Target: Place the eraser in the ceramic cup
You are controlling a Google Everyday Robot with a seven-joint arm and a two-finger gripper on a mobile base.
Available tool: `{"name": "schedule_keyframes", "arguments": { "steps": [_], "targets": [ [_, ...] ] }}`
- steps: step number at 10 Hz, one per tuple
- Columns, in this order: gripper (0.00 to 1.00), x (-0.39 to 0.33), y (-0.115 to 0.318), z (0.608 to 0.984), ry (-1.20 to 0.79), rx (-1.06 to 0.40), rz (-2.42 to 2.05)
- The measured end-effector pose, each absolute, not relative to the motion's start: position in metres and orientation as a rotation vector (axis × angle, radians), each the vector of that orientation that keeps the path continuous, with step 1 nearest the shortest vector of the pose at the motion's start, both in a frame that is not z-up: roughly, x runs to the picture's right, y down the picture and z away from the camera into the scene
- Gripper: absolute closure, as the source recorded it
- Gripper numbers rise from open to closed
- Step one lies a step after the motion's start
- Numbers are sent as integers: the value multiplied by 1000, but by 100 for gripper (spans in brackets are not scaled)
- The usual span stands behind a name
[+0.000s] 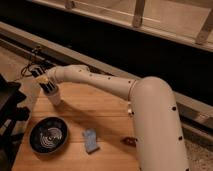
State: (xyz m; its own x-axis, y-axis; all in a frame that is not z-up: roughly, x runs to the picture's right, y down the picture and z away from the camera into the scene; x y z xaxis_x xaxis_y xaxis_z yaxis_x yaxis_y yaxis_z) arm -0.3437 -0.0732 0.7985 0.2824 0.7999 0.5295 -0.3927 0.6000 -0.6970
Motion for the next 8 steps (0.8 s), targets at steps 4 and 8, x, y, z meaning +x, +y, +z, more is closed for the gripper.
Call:
{"name": "schedule_keyframes", "arguments": {
  "steps": [4, 8],
  "targets": [
    [64, -331, -66, 816, -977, -508, 889],
    [25, -326, -56, 823, -971, -538, 927]
  ]
}}
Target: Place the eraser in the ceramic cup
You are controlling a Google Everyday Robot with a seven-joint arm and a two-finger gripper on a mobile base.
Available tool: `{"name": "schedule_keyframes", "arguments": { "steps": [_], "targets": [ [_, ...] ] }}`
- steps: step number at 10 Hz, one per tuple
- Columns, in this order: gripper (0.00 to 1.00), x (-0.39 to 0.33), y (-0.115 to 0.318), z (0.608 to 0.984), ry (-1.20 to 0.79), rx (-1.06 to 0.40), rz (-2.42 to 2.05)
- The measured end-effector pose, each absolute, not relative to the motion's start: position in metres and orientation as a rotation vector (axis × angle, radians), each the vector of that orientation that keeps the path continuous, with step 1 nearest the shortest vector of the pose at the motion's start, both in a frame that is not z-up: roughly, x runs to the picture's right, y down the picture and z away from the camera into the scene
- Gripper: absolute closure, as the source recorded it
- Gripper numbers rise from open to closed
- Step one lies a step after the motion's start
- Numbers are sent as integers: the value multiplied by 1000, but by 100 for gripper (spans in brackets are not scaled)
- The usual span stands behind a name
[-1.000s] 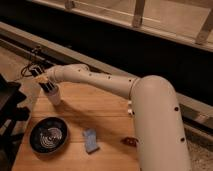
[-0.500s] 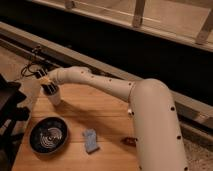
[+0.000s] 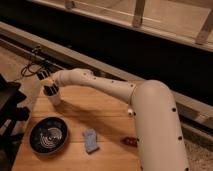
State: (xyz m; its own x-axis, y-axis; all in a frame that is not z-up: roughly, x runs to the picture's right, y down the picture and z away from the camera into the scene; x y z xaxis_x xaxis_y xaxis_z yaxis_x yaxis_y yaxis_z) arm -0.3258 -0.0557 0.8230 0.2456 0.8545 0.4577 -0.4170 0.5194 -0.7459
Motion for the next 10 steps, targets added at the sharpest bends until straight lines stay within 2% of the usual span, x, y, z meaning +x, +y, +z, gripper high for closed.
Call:
{"name": "schedule_keyframes", "arguments": {
  "steps": [2, 10],
  "targets": [
    [20, -325, -48, 825, -974, -559, 938],
    [20, -333, -59, 820, -948, -544, 924]
  ]
}}
